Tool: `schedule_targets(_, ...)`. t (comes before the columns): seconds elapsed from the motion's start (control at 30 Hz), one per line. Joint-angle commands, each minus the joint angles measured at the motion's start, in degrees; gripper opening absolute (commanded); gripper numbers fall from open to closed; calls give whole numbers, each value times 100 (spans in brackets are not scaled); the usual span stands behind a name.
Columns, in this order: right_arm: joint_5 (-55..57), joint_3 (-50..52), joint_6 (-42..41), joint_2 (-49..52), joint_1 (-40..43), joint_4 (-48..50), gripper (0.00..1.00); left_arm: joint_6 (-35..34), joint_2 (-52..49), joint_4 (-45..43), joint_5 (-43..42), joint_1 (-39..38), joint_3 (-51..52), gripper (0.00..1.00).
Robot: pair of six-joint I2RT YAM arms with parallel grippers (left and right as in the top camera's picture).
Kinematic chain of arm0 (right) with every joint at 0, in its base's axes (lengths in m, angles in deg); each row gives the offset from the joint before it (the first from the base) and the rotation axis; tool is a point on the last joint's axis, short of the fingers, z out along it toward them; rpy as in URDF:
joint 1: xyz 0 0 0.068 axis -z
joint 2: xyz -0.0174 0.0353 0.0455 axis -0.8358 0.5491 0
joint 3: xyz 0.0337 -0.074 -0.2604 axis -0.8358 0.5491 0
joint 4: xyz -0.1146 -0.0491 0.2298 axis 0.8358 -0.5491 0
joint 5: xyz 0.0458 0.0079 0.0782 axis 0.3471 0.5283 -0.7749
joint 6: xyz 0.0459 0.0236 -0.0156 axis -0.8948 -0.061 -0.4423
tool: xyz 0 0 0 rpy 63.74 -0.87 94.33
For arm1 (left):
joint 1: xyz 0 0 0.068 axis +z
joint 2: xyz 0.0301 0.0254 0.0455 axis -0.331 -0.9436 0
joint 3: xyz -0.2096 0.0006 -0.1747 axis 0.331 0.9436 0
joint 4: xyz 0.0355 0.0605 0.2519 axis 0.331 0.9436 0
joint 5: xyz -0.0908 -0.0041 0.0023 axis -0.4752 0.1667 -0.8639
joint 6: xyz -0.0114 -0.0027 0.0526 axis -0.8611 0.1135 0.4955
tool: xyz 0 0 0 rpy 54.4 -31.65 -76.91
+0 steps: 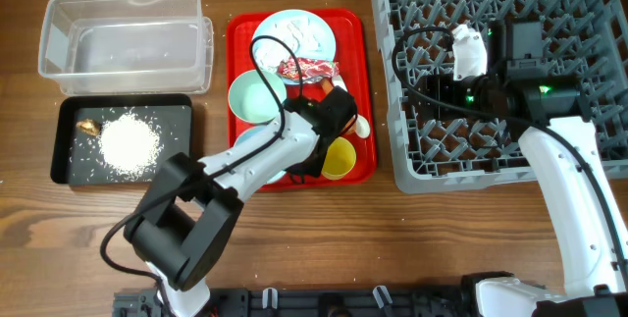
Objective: Sort waste into correct bins and load items into the dishwasher rack
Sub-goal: 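Return the emptied bowl to the red tray, then grasp the white tissue on the plate with the left gripper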
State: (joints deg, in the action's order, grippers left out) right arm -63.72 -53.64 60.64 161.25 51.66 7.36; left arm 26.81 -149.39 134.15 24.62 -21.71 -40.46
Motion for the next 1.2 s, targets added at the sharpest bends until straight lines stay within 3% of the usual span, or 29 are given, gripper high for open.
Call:
schedule_targets(0.0,37,-90,-7,11,9,-9,74,-140,-48,-83,199,7,26,45)
schedule_targets(0.03,37,-90,-9,11,9,-9,74,-140,-48,-125,201,7,26,54)
schedule_targets(0.1,37,-90,-2,11,9,-4,74,-188,-48,-170,199,7,26,62)
schedule_targets(0.33,37,-90,11,11,9,42,74,-313,326,-33,107,422,-450,67)
schedule_targets(0.5,37,-90,9,11,9,76,74,-273,927,-70,-361,804,-1034,77)
schedule_targets(0.6,37,-90,7,11,9,151,75,719,997,-72,-1480,1071,-1757,86)
schedule_targets(0.73,33,-90,-9,11,9,151,75,874,577,232,-1543,1705,-3405,91)
schedule_targets(0.8,35,-90,-7,11,9,120,75,1687,142,98,-1532,1928,-4133,97)
schedule_targets(0.9,35,-90,-4,11,9,79,75,2258,-588,-352,-1331,2098,-4402,100)
schedule_targets(1.03,37,-90,0,11,9,81,74,2304,-1624,-879,-1325,2144,-4402,99)
schedule_targets(1.17,37,-90,-2,11,9,59,75,1714,-2437,-1368,-1325,2129,-4400,97)
